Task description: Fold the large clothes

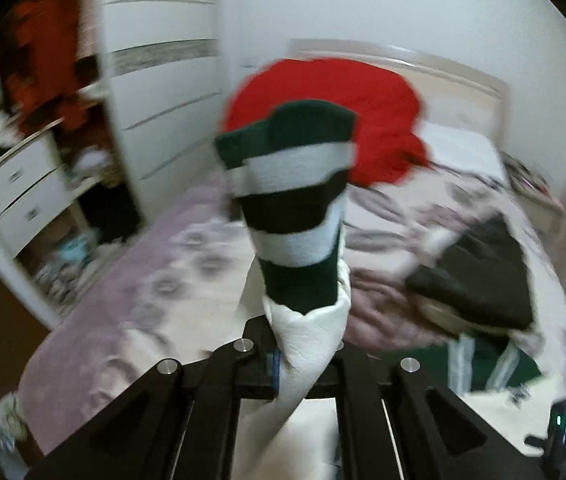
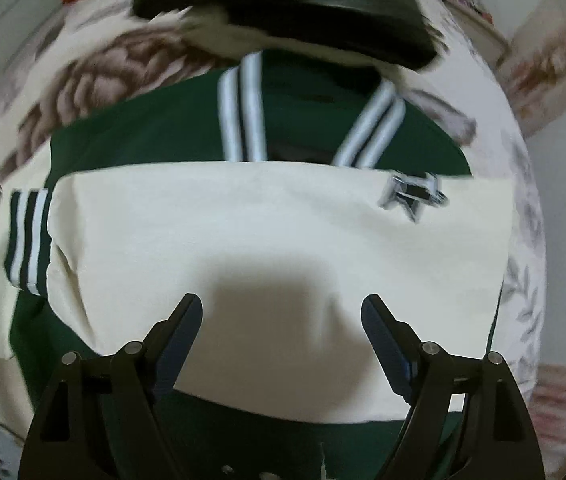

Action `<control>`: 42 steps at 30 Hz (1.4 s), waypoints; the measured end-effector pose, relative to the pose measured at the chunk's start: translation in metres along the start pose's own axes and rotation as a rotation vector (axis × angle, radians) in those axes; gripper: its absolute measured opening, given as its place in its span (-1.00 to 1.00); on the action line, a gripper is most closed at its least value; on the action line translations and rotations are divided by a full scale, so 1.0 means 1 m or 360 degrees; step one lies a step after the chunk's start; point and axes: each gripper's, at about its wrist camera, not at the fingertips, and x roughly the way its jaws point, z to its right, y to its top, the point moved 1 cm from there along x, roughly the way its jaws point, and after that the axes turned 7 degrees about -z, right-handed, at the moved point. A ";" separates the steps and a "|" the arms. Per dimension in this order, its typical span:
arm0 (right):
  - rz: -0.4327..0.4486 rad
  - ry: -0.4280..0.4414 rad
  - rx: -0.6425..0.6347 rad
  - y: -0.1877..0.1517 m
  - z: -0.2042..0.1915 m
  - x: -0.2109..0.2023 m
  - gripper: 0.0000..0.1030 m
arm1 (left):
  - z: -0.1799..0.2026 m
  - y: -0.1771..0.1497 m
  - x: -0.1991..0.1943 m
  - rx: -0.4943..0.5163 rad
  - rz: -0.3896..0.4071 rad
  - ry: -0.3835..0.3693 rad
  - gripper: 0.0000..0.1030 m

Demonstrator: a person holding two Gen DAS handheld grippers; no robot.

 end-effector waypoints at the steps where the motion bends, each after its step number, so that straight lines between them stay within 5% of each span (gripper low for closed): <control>1: -0.0011 0.0034 0.0040 -0.003 0.018 -0.001 0.62 | 0.028 -0.005 0.002 0.0054 -0.0022 -0.0045 -0.94; 11: -0.0174 0.0107 0.0602 -0.084 0.267 0.019 0.62 | 0.321 -0.123 0.024 0.0607 -0.0339 -0.0511 -0.95; 15: -0.0265 0.0082 0.0770 -0.128 0.341 0.032 0.62 | 0.393 -0.177 0.048 0.0763 -0.0486 -0.0526 -0.94; 19: -0.0354 0.0148 0.0916 -0.172 0.388 0.041 0.62 | 0.428 -0.224 0.081 0.0886 -0.0751 -0.0399 -0.90; 23: -0.0394 0.0395 0.0992 -0.199 0.409 0.047 0.62 | 0.417 -0.234 0.094 0.0862 -0.0894 -0.0397 -0.82; 25: -0.0388 0.0562 0.1008 -0.205 0.413 0.046 0.62 | 0.405 -0.225 0.087 0.0815 -0.0941 -0.0430 -0.50; 26: -0.0383 0.0638 0.1008 -0.206 0.415 0.045 0.62 | 0.397 -0.222 0.086 0.0776 -0.0968 -0.0464 0.06; 27: -0.0378 0.0687 0.1002 -0.205 0.415 0.043 0.62 | 0.388 -0.218 0.082 0.0710 -0.1002 -0.0534 0.83; 28: -0.0372 0.0737 0.0994 -0.204 0.413 0.040 0.62 | 0.379 -0.210 0.076 0.0644 -0.1022 -0.0589 0.94; 30: -0.0352 0.0865 0.0968 -0.191 0.408 0.034 0.62 | 0.353 -0.194 0.064 0.0531 -0.1013 -0.0625 0.94; 34: -0.0311 0.1107 0.0901 -0.140 0.376 0.022 0.62 | 0.285 -0.164 0.057 0.0371 -0.0947 -0.0415 0.94; 42: -0.0335 0.1188 0.0661 -0.033 0.291 0.046 0.62 | 0.129 -0.148 0.128 0.0162 -0.0912 0.0296 0.94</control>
